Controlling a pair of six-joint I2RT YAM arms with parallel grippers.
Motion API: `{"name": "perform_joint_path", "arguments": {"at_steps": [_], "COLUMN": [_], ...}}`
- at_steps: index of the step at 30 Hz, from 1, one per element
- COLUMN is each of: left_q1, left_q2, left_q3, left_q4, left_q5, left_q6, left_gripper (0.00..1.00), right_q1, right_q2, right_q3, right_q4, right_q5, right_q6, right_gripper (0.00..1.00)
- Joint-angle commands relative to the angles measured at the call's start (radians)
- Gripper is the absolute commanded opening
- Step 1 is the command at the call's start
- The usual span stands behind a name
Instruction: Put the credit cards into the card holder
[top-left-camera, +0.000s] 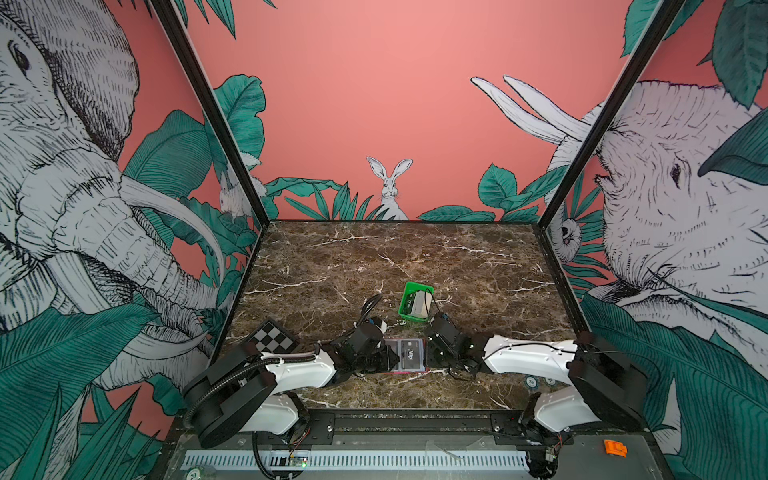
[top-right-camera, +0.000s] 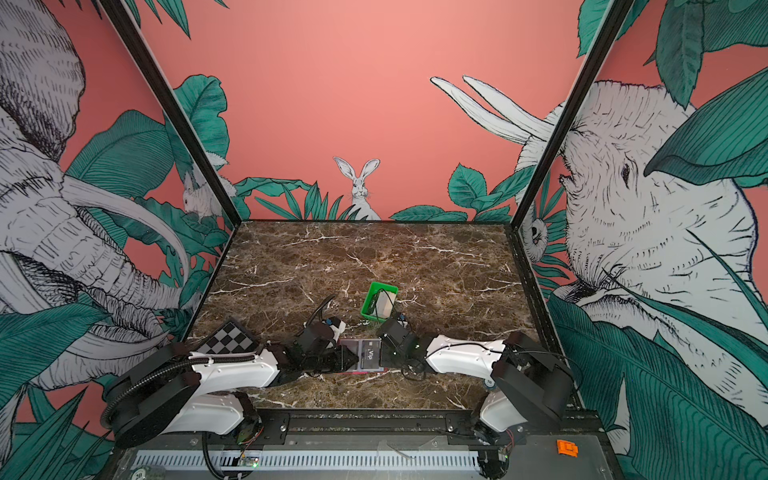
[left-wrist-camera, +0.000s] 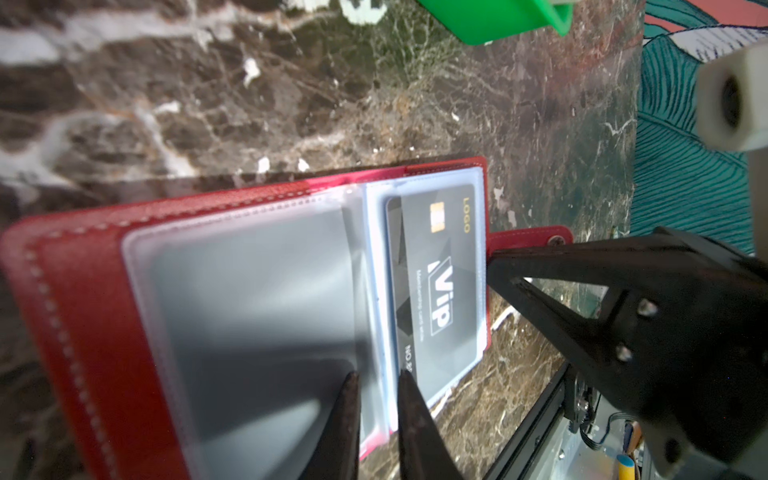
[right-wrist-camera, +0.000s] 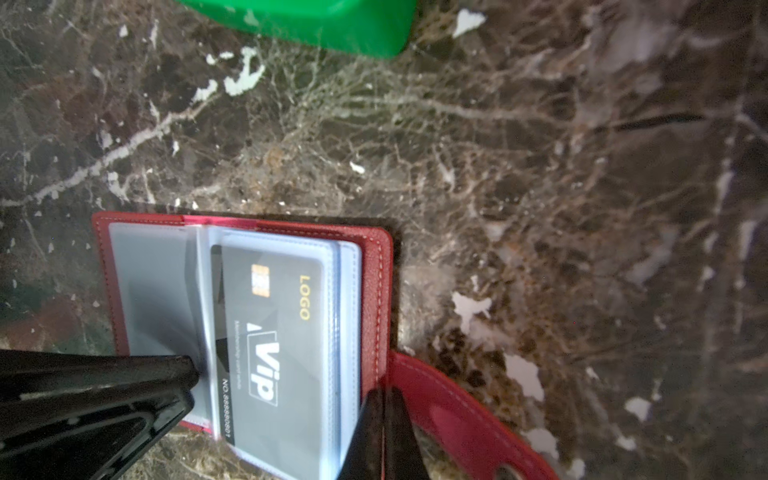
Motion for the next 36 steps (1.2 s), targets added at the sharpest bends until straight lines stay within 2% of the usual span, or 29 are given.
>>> {"name": "perform_joint_path", "arguments": {"at_steps": [1,10,21,31,36], "left_q1": [-0.004,-0.004,-0.006,-0.006,-0.005], "left_q2": [0.025,0.07,0.093,-0.031,-0.038], "left_q3": [-0.008,0.025,0.037,0.052,0.041], "left_q4": [0.011,0.006,-0.017,-0.086,-0.012], "left_q5": [0.009,0.018,0.019,-0.005,0.039], "left_q6": [0.007,0.026,0.035,0.058,0.06], "left_gripper": [0.19,0.13,0.12,0.1,0.09], "right_q1": [0.004,0.003,0.004,0.003,0.003], "right_q2": [-0.038,-0.088,-0.112,-0.11,-0.101], "right_q3": [-0.027,-0.056,-0.067,-0.075,-0.072], "right_q4": [0.019,0.029,0.064,0.073,0.077], "right_q5": [0.017,0.034,0.031,0.023,0.02], "right_q6": [-0.009,-0.002,-0.006,-0.004,-0.004], "right_gripper": [0.06,0.05,0.04,0.04,0.04]}}
